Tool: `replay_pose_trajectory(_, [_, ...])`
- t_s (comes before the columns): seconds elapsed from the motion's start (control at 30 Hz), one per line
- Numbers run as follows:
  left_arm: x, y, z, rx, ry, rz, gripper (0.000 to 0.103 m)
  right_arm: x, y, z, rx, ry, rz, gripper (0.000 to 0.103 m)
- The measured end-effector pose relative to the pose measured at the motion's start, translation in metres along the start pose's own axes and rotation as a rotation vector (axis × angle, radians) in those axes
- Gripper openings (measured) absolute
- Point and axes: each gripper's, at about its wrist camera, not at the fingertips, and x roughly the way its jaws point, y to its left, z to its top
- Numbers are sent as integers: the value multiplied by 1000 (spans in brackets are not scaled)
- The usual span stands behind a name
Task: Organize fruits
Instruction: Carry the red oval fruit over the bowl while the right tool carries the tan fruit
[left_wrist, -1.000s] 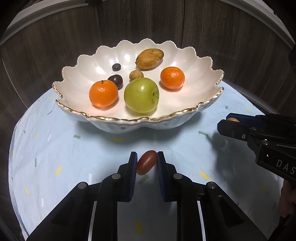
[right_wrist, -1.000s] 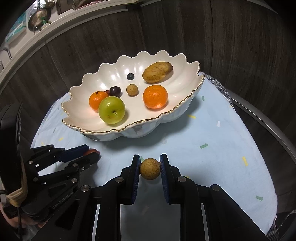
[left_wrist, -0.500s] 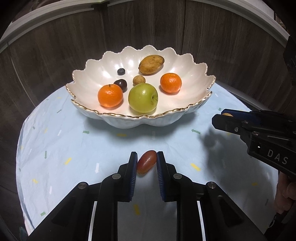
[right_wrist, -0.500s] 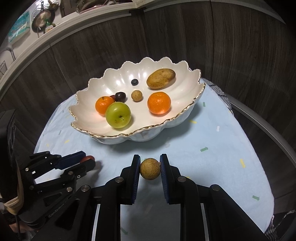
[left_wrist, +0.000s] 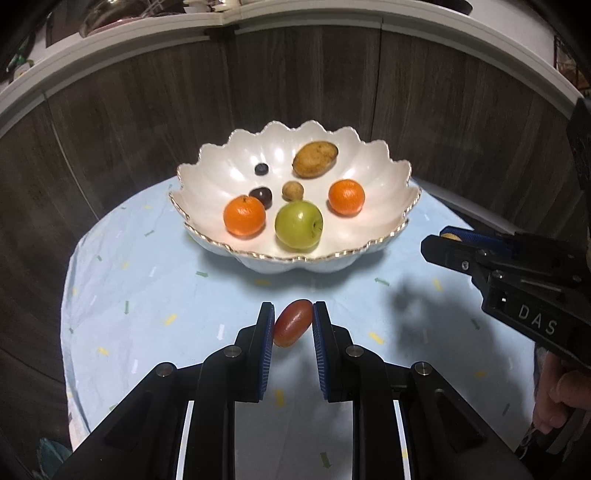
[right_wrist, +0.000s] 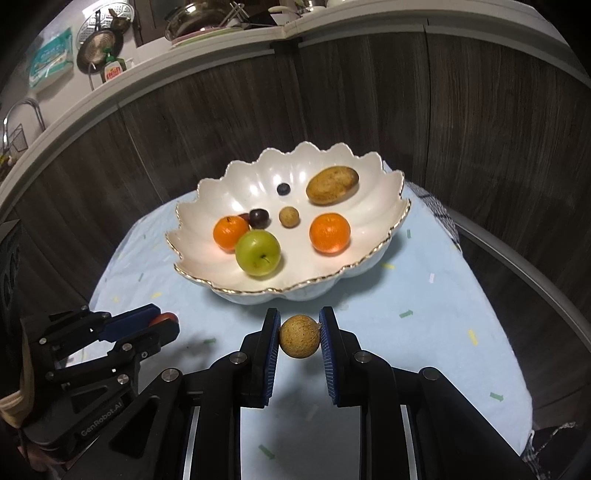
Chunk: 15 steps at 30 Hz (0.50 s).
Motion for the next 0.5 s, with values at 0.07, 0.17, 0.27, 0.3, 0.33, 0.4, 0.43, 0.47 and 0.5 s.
replay_pose_trajectory(0.07, [-4,0,3,-2,-8,6,21,-3,-2,2,6,-6,5,23])
replay_pose_trajectory(0.17, [-10,-1,9,-6,-21,11,21,-5,-3,5,14,-13,6,23])
replay_pose_trajectory(0.27, [-13,-2,16,-7,-29,18,21,-8,-6,8,21,-16,6,23])
replay_pose_trajectory(0.3, [-13,-2,19,-10,-32,21,21,-8,-6,9,22,-18,5,23])
replay_pose_trajectory(0.33, [-13,-2,22,-13,-33,23,21,-9,-7,10,24,-20,4,23])
replay_pose_trajectory(0.4, [-14,-2,26,-18,-38,24,21,-10,-8,13,26,-24,3,23])
replay_pose_trajectory(0.43, [-14,-2,29,-20,-41,24,21,-10,-8,14,26,-26,3,23])
replay_pose_trajectory(0.47, [-14,-2,30,-20,-44,24,21,-10,-8,17,25,-28,3,23])
replay_pose_trajectory(0.5, [-14,-2,33,-19,-48,25,21,-11,-8,18,24,-29,2,23])
